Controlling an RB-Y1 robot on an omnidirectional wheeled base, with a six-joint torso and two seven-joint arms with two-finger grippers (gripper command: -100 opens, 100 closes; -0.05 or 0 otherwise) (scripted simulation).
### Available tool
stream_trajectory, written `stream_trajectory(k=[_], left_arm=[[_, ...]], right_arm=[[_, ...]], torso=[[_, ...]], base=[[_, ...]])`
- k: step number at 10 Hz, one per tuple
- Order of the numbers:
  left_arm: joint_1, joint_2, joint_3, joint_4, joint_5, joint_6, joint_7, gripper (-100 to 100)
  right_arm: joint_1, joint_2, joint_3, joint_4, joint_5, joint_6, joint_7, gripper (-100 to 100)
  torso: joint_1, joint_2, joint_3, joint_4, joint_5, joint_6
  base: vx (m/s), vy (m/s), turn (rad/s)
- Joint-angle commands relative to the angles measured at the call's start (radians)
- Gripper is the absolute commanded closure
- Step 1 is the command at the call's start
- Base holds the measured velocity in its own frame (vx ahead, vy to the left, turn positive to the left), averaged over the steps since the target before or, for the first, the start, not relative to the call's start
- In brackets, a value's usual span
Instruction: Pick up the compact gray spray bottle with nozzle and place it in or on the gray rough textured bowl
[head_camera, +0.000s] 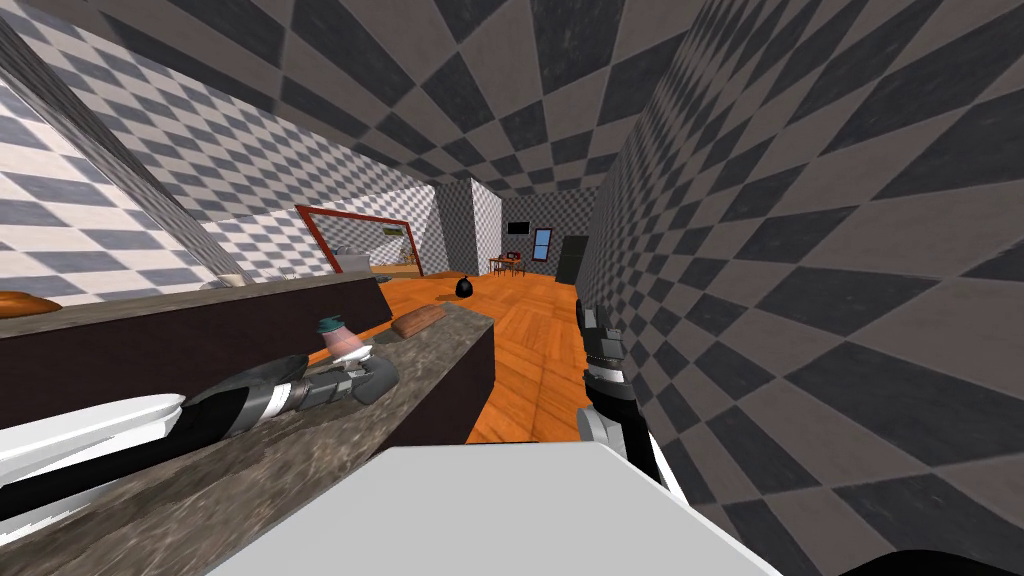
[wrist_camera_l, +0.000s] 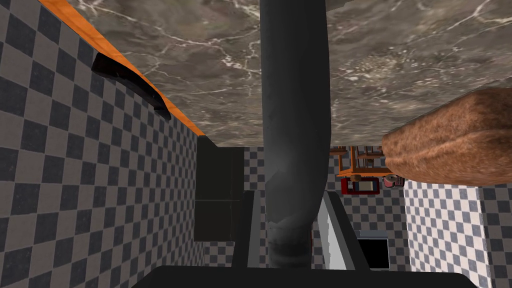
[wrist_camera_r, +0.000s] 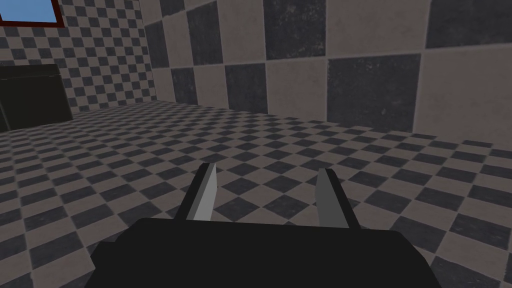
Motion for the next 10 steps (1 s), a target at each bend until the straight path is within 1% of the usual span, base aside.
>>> stream_trajectory(k=[1, 2, 3, 5, 6, 9, 10], left_arm=[[0.0, 0.0, 0.0, 0.0, 0.0, 0.0, 0.0, 0], [0.007, 0.023, -0.003, -0.05, 0.008, 0.05, 0.026, 100], [0.007, 0.023, -0.003, -0.055, 0.008, 0.063, 0.026, 100], [0.013, 0.047, -0.007, -0.115, 0.015, 0.125, 0.053, 100], [0.013, 0.047, -0.007, -0.116, 0.015, 0.135, 0.053, 100], [0.023, 0.083, -0.014, -0.207, 0.027, 0.232, 0.092, 100], [0.023, 0.083, -0.014, -0.207, 0.027, 0.243, 0.092, 100]], right_arm=[[0.0, 0.0, 0.0, 0.0, 0.0, 0.0, 0.0, 0], [0.0, 0.0, 0.0, 0.0, 0.0, 0.0, 0.0, 0], [0.0, 0.0, 0.0, 0.0, 0.0, 0.0, 0.0, 0], [0.0, 0.0, 0.0, 0.0, 0.0, 0.0, 0.0, 0], [0.0, 0.0, 0.0, 0.0, 0.0, 0.0, 0.0, 0], [0.0, 0.0, 0.0, 0.0, 0.0, 0.0, 0.0, 0], [0.0, 0.0, 0.0, 0.0, 0.0, 0.0, 0.0, 0]], torso=[[0.0, 0.0, 0.0, 0.0, 0.0, 0.0], [0.0, 0.0, 0.0, 0.0, 0.0, 0.0], [0.004, 0.002, 0.001, 0.0, 0.001, 0.002], [0.005, 0.005, 0.003, 0.001, 0.001, 0.0], [0.006, 0.006, 0.003, 0.001, 0.001, 0.0], [0.004, 0.004, 0.002, 0.001, 0.001, 0.0], [0.005, 0.006, 0.003, 0.001, 0.001, 0.0]], base=[[0.0, 0.0, 0.0], [-0.054, 0.079, -0.094], [-0.083, 0.093, -0.112], [-0.083, 0.09, -0.042], [-0.049, 0.071, -0.041], [-0.071, 0.07, -0.065], [-0.065, 0.068, -0.039]])
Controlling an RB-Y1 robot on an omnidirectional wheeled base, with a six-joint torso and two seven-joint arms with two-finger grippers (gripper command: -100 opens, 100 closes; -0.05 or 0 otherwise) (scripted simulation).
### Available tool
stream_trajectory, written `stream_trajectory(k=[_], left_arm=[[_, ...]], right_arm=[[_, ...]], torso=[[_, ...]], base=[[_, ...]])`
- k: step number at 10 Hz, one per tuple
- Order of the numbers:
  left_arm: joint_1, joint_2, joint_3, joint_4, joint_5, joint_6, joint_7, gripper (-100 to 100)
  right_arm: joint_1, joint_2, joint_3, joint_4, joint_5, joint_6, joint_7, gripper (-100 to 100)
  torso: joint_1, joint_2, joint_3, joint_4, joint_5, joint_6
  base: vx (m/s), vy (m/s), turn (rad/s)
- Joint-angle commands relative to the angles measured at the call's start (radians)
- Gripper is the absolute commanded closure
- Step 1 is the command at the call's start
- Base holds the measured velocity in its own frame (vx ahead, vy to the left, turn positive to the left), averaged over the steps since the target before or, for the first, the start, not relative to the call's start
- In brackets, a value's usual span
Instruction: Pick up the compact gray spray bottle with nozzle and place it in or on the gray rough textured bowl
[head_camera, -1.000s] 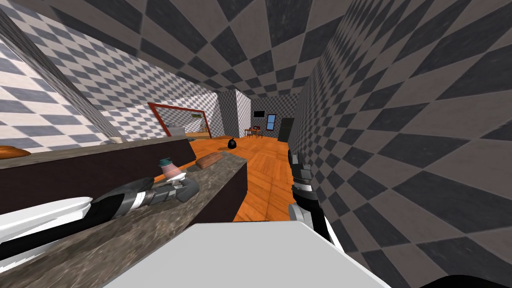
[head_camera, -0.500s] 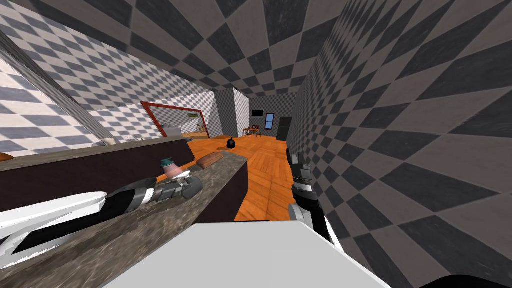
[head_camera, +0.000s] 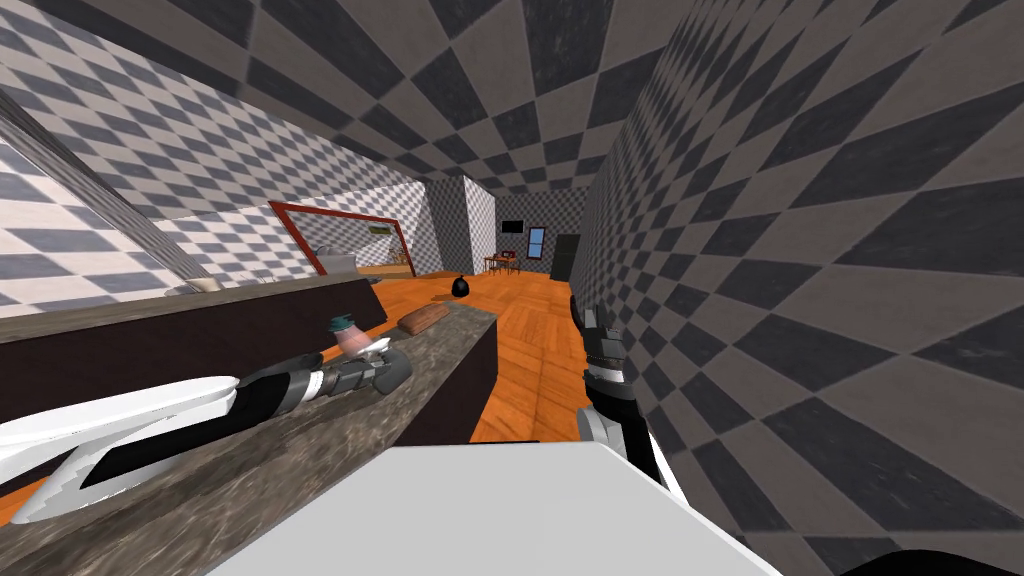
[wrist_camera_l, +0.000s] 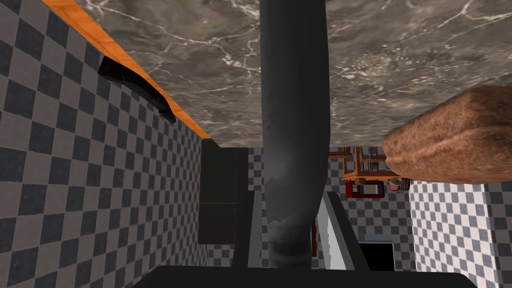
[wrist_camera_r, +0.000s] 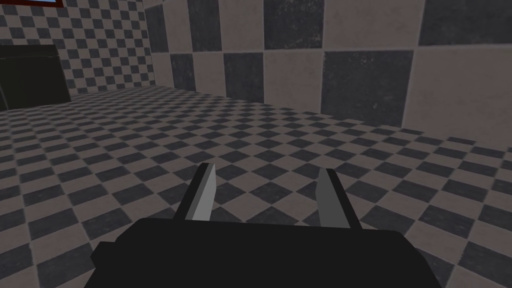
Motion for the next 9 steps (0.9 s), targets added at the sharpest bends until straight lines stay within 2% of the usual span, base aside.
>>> stream_trajectory(k=[1, 2, 3, 4, 5, 6, 7, 9], left_arm=[[0.004, 0.014, -0.003, -0.033, 0.005, 0.046, 0.015, 100], [0.007, 0.026, -0.005, -0.063, 0.008, 0.073, 0.028, 100], [0.007, 0.026, -0.005, -0.063, 0.008, 0.082, 0.028, 100], [0.01, 0.038, -0.007, -0.093, 0.012, 0.118, 0.042, 100], [0.012, 0.031, -0.003, -0.079, 0.01, 0.095, 0.033, 100], [0.012, 0.032, -0.003, -0.082, 0.011, 0.101, 0.036, 0], [-0.011, 0.008, 0.011, -0.042, -0.002, 0.086, 0.031, 100], [-0.029, -0.011, 0.022, -0.011, -0.01, 0.078, 0.028, 100]], right_arm=[[0.0, 0.0, 0.0, 0.0, 0.0, 0.0, 0.0, 0], [0.0, 0.0, 0.0, 0.0, 0.0, 0.0, 0.0, 0], [0.0, 0.0, 0.0, 0.0, 0.0, 0.0, 0.0, 0], [0.0, 0.0, 0.0, 0.0, 0.0, 0.0, 0.0, 0], [0.0, 0.0, 0.0, 0.0, 0.0, 0.0, 0.0, 0], [0.0, 0.0, 0.0, 0.0, 0.0, 0.0, 0.0, 0], [0.0, 0.0, 0.0, 0.0, 0.0, 0.0, 0.0, 0], [0.0, 0.0, 0.0, 0.0, 0.0, 0.0, 0.0, 0]], torso=[[0.0, 0.0, 0.0, 0.0, 0.0, 0.0], [-0.001, -0.001, -0.001, 0.0, 0.0, 0.0], [-0.001, -0.001, -0.001, 0.0, 0.0, 0.001], [-0.001, -0.001, -0.001, 0.0, 0.0, 0.0], [-0.002, -0.001, -0.001, 0.0, 0.0, 0.0], [-0.003, -0.002, -0.001, 0.0, -0.001, 0.0], [-0.004, -0.004, -0.002, -0.001, -0.001, 0.0], [-0.006, 0.008, 0.005, 0.002, -0.002, -0.001]], base=[[-0.045, 0.051, -0.034], [-0.059, 0.068, -0.064], [-0.051, 0.063, -0.035], [-0.059, 0.049, -0.041], [-0.03, 0.02, -0.018], [0.0, 0.0, 0.0], [-0.156, -0.01, -0.017], [-0.191, -0.021, -0.018]])
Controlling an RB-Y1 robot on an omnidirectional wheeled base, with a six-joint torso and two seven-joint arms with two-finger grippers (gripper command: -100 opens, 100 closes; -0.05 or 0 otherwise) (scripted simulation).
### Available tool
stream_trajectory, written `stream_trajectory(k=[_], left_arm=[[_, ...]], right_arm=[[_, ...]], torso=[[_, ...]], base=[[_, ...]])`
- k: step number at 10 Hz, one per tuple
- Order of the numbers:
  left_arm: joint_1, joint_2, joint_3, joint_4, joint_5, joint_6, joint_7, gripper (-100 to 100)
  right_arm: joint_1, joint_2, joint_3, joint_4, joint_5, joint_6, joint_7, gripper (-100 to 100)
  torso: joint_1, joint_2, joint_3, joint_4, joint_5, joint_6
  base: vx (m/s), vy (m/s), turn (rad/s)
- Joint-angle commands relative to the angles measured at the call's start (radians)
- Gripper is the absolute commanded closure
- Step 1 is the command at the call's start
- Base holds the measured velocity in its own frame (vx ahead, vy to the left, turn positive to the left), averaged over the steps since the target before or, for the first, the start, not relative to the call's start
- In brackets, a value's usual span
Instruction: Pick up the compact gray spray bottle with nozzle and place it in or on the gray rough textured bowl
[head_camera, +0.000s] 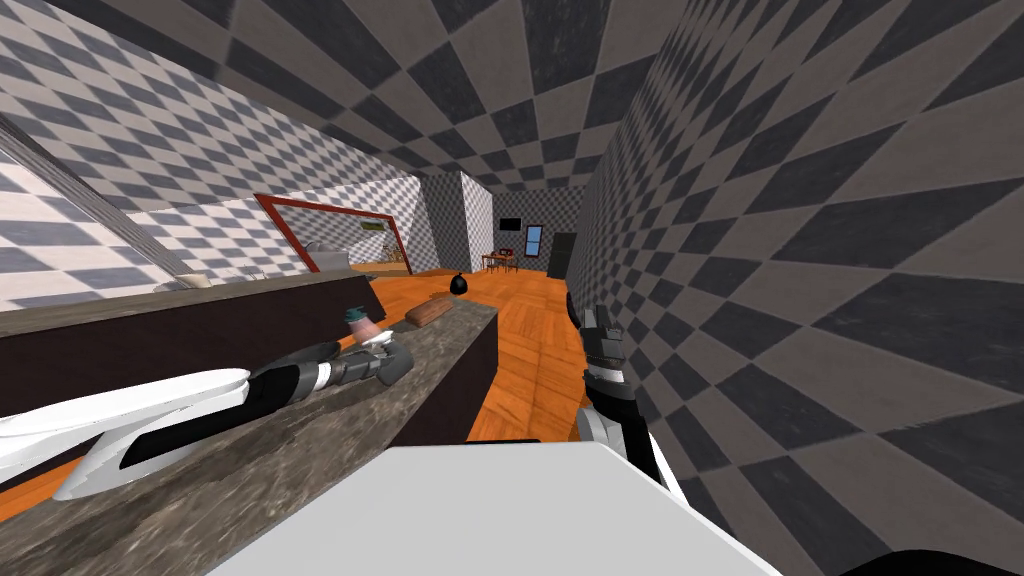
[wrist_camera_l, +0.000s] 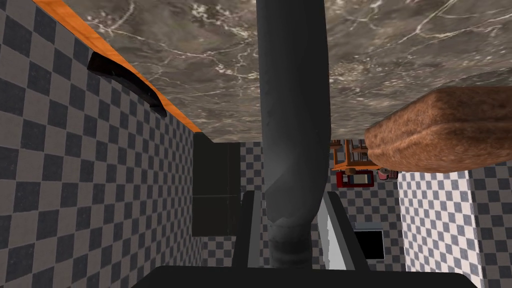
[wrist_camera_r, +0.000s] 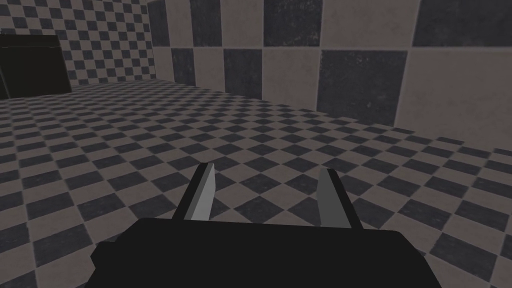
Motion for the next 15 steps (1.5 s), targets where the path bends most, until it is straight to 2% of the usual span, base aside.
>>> stream_trajectory(k=[1, 6, 7, 10, 11, 14, 15], left_arm=[[-0.007, -0.02, 0.024, 0.031, -0.006, -0.011, -0.005, 100], [-0.084, -0.094, 0.075, 0.151, -0.023, -0.025, -0.024, 100], [-0.084, -0.094, 0.075, 0.151, -0.023, -0.025, -0.024, 100], [-0.145, -0.149, 0.118, 0.237, -0.03, -0.028, -0.042, 100], [-0.145, -0.149, 0.118, 0.237, -0.03, -0.028, -0.042, 100], [-0.212, -0.21, 0.166, 0.321, -0.033, -0.028, -0.065, 100], [-0.212, -0.21, 0.166, 0.327, -0.033, -0.028, -0.065, 100]], right_arm=[[0.0, 0.0, 0.0, 0.0, 0.0, 0.0, 0.0, 0], [0.0, 0.0, 0.0, 0.0, 0.0, 0.0, 0.0, 0], [0.0, 0.0, 0.0, 0.0, 0.0, 0.0, 0.0, 0], [0.0, 0.0, 0.0, 0.0, 0.0, 0.0, 0.0, 0], [0.0, 0.0, 0.0, 0.0, 0.0, 0.0, 0.0, 0], [0.0, 0.0, 0.0, 0.0, 0.0, 0.0, 0.0, 0], [0.0, 0.0, 0.0, 0.0, 0.0, 0.0, 0.0, 0]], torso=[[0.0, 0.0, 0.0, 0.0, 0.0, 0.0], [0.001, -0.005, -0.003, -0.001, 0.0, -0.001], [0.002, -0.005, -0.002, -0.001, 0.0, -0.001], [0.003, -0.007, -0.004, -0.001, 0.0, -0.001], [0.002, -0.006, -0.003, 0.0, -0.001, -0.002], [0.002, -0.008, -0.004, -0.001, 0.0, -0.002], [0.003, -0.008, -0.004, 0.0, 0.0, -0.001]], base=[[-0.139, -0.011, -0.015], [-0.11, 0.009, -0.031], [-0.071, 0.026, -0.009], [-0.072, 0.027, -0.047], [-0.05, 0.023, -0.014], [-0.05, 0.03, -0.046], [-0.043, 0.033, -0.036]])
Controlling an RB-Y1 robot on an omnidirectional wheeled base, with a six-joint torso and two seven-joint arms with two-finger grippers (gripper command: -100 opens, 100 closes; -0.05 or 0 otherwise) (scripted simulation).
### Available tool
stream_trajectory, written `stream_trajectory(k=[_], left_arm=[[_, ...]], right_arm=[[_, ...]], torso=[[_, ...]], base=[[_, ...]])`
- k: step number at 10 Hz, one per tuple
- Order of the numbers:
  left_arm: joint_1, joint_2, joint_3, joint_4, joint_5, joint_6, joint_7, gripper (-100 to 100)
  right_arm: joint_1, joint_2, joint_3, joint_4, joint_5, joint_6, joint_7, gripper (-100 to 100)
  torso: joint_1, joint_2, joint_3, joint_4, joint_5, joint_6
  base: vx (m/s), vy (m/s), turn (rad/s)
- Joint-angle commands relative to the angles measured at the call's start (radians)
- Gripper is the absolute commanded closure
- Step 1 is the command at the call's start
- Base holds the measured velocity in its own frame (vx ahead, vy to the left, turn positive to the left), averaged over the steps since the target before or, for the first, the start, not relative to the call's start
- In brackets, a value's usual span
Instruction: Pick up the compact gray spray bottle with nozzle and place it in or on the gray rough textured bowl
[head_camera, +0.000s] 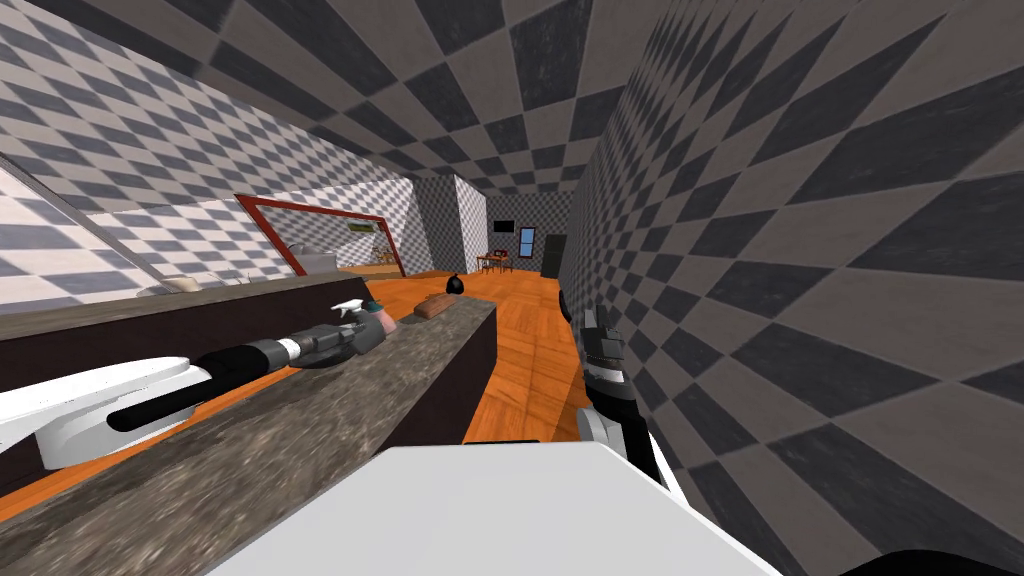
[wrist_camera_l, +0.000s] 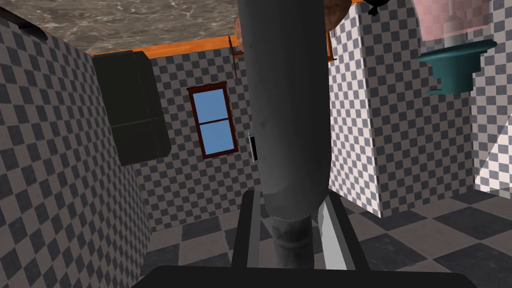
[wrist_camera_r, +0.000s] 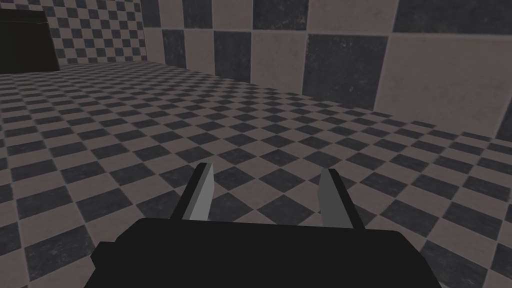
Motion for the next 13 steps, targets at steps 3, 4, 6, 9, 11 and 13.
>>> stream_trajectory(k=[3, 4, 6, 9, 11, 13], left_arm=[[-0.078, -0.073, 0.052, 0.109, 0.0, -0.008, -0.033, 100], [-0.101, -0.094, 0.069, 0.135, 0.001, -0.007, -0.043, 100], [-0.147, -0.137, 0.104, 0.195, 0.004, -0.003, -0.062, 100], [-0.191, -0.178, 0.138, 0.248, 0.009, 0.001, -0.083, 100], [-0.233, -0.216, 0.172, 0.297, 0.016, 0.007, -0.103, 100], [-0.272, -0.252, 0.204, 0.34, 0.023, 0.012, -0.124, 100]], right_arm=[[0.0, 0.0, 0.0, 0.0, 0.0, 0.0, 0.0, 0], [0.0, 0.0, 0.0, 0.0, 0.0, 0.0, 0.0, 0], [0.0, 0.0, 0.0, 0.0, 0.0, 0.0, 0.0, 0], [0.0, 0.0, 0.0, 0.0, 0.0, 0.0, 0.0, 0], [0.0, 0.0, 0.0, 0.0, 0.0, 0.0, 0.0, 0], [0.0, 0.0, 0.0, 0.0, 0.0, 0.0, 0.0, 0]], torso=[[0.0, 0.0, 0.0, 0.0, 0.0, 0.0], [0.0, 0.001, 0.001, 0.001, 0.0, 0.0], [0.001, 0.001, 0.001, 0.001, 0.0, 0.0], [0.001, 0.001, 0.001, 0.001, 0.001, -0.001], [0.0, -0.001, 0.0, 0.001, 0.001, 0.0], [0.002, -0.002, 0.0, 0.001, 0.001, 0.0]], base=[[-0.047, 0.026, -0.052], [-0.063, 0.035, -0.065], [-0.055, 0.03, -0.061], [-0.031, 0.036, -0.047], [-0.012, 0.031, -0.054], [0.0, 0.049, -0.064]])
